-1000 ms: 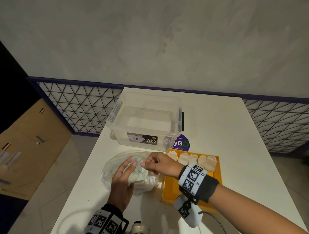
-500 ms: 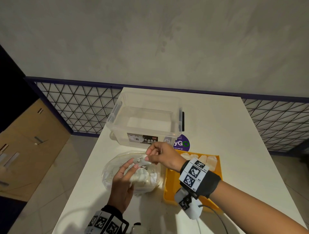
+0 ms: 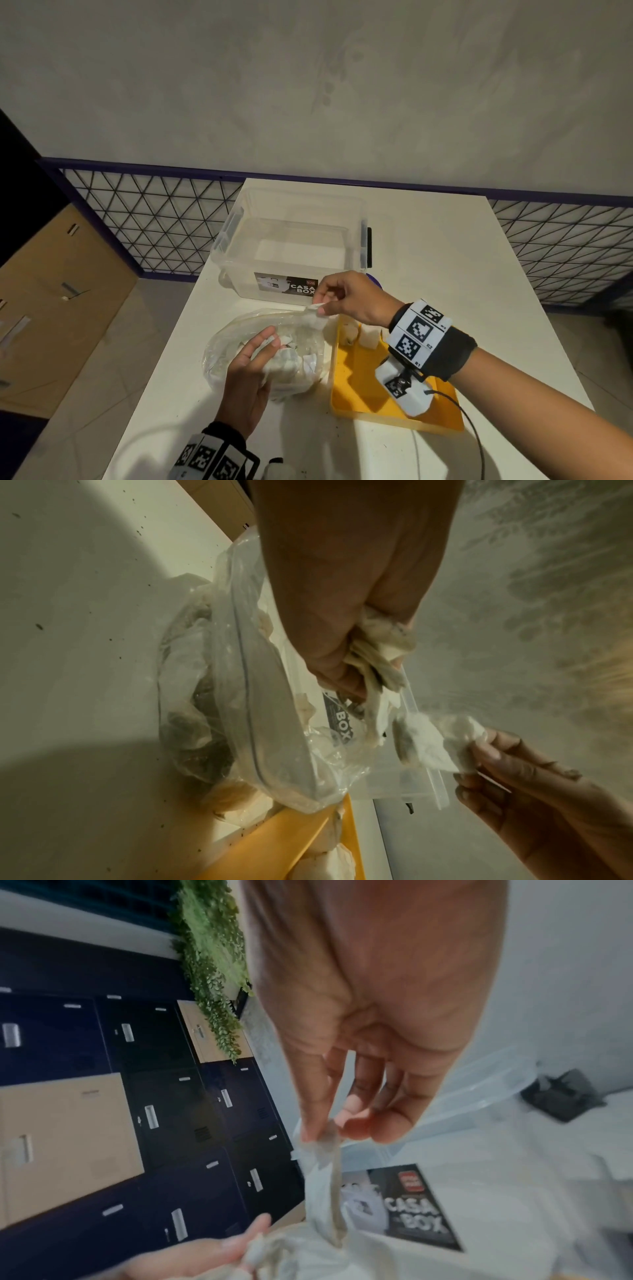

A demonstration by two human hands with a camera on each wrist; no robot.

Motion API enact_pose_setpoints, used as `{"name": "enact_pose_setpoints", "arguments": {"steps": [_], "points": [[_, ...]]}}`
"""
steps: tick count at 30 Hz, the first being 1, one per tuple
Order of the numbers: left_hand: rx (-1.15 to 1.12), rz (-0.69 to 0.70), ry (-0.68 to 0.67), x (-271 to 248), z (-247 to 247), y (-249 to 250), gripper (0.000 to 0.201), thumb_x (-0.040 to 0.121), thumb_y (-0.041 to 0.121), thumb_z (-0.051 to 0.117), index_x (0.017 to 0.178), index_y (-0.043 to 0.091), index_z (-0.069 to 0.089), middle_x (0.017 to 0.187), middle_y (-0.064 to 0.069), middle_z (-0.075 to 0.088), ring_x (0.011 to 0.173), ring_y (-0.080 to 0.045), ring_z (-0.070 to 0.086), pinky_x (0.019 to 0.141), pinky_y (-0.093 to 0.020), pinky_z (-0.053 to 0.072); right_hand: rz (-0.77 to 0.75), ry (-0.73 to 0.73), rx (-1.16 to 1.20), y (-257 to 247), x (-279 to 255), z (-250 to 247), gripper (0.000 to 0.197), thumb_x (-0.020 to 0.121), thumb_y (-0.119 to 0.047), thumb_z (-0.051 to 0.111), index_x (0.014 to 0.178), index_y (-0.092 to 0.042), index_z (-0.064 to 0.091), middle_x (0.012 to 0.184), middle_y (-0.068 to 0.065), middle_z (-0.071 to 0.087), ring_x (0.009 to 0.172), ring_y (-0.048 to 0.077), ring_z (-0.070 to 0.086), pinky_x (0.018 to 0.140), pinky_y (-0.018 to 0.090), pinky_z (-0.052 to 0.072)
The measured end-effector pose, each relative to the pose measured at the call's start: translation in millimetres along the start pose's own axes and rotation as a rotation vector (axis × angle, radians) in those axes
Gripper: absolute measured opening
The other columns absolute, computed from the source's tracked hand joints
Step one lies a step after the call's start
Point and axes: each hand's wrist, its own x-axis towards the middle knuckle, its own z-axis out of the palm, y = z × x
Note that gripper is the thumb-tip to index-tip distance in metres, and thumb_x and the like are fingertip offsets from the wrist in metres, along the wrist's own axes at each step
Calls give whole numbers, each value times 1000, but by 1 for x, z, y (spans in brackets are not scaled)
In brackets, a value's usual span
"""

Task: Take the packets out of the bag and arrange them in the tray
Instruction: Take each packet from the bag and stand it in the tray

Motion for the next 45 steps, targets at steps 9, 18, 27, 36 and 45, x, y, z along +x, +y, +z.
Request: {"name": "enact_pose_setpoints", "arguments": {"steps": [9, 18, 27, 36, 45], "points": [[-10, -40, -4, -5, 6, 7, 29, 92, 4, 52, 117, 15, 63, 117, 5, 64, 107, -5, 58, 64, -8, 51, 158, 85, -539, 64, -31, -44, 12, 84, -7, 61, 93, -14, 64, 94, 4, 65, 90, 20, 57, 75, 26, 40], [-55, -84, -12, -10, 20, 15, 39, 75, 11, 65, 113, 22, 65, 120, 3, 64, 107, -6, 61, 74, -20, 48, 292, 33, -720, 123, -31, -21, 12, 87, -12, 52, 88, -24, 53, 101, 7, 62, 98, 23, 55, 80, 29, 40], [-127, -127, -32, -12, 21, 18, 34, 91, -1, 47, 113, 20, 63, 123, -1, 63, 97, -8, 68, 63, -15, 53, 185, 48, -1051, 129, -31, -17, 26, 95, -22, 43, 119, -15, 51, 120, 5, 60, 111, 21, 47, 93, 30, 35], [-15, -124, -37, -15, 30, 21, 34, 89, -2, 50, 112, 19, 64, 113, -5, 67, 103, -18, 65, 81, -26, 47, -32, 102, -831, 81, -27, -15, 28, 92, -20, 47, 120, -17, 52, 122, 4, 54, 112, 19, 44, 92, 27, 35], [-6, -96, -5, -19, 30, 23, 31, 90, -2, 50, 111, 17, 63, 104, -4, 73, 94, -17, 69, 73, -25, 51, -171, -148, -522, 27, -8, 10, 19, 90, -5, 45, 97, -7, 62, 104, 8, 60, 94, 18, 51, 82, 26, 39]]}}
